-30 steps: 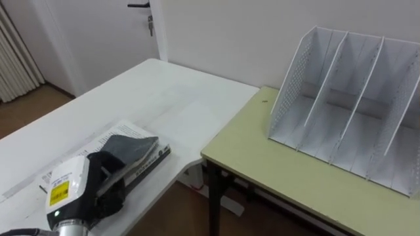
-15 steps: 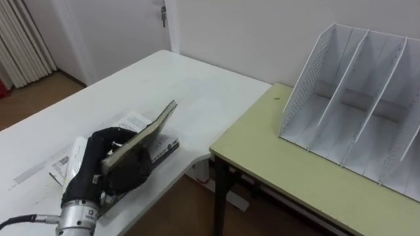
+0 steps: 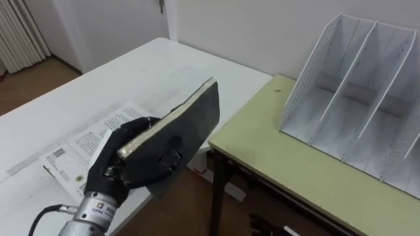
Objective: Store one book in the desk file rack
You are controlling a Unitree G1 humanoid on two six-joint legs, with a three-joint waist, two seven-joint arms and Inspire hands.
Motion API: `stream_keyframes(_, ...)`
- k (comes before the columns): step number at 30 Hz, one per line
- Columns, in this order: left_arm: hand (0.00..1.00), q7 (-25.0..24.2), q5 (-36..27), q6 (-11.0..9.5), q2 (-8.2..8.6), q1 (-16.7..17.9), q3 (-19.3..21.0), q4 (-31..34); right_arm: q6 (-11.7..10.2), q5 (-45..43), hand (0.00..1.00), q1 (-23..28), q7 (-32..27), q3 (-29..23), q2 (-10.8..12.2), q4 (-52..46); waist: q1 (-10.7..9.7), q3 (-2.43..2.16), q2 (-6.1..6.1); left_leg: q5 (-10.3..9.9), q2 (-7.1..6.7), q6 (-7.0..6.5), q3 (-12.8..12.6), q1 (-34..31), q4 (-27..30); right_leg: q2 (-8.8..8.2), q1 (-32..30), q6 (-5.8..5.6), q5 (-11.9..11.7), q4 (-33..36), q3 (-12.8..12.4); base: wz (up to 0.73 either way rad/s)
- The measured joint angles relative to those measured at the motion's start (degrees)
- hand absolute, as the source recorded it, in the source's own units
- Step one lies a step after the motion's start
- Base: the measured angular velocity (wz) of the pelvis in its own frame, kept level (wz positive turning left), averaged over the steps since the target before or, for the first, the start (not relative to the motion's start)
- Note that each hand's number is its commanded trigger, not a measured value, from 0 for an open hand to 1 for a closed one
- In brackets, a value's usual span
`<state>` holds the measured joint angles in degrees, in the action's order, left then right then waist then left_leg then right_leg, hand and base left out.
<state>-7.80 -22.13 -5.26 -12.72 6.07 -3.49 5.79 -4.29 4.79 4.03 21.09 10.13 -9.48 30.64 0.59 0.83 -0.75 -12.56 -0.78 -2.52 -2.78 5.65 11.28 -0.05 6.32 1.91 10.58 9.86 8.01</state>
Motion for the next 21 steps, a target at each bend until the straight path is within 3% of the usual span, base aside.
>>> stream_keyframes(6, 1.00, -6.3, -7.3, 0.0, 0.25, 0.0, 0.2, 0.0, 0.2, 3.0, 0.00, 0.3, 4.6, -0.1, 0.2, -9.8, 0.5, 0.03, 0.01, 0.0, 0.00, 0.00, -0.3, -0.2, 0.4, -0.13, -0.9, 0.00, 0.0, 1.0, 0.0, -0.03)
stream_keyframes(11, 1.00, -12.4, -14.8, 0.0, 0.15, 0.0, 0.0, 0.1, 0.6, 15.1, 0.00, 0.6, 9.1, 0.0, 0.1, -19.3, 1.1, 0.02, -0.08, 0.0, 0.00, -0.01, -0.3, -1.5, 1.3, -0.19, -1.7, 0.04, 0.0, 1.7, 0.0, 0.01)
stream_keyframes(17, 1.00, -17.0, -21.7, 0.1, -0.32, 0.0, 0.1, 0.1, 0.8, 23.3, 0.00, 0.6, 13.0, 0.0, -0.4, -21.3, 1.5, -0.08, 0.23, 0.0, 0.01, -0.01, -0.5, -1.7, 1.5, -0.22, -2.2, 0.04, 0.0, 1.9, -0.2, -0.01)
stream_keyframes(21, 1.00, -19.8, -29.6, 1.2, -0.28, 0.0, 0.1, 0.1, 2.7, 30.2, 0.00, 0.6, 15.9, 0.0, -0.3, -24.9, 1.6, -0.13, 0.25, 0.0, 0.01, -0.02, -0.4, -2.0, 1.7, -0.23, -2.5, 0.04, 0.0, 2.1, -0.4, -0.02)
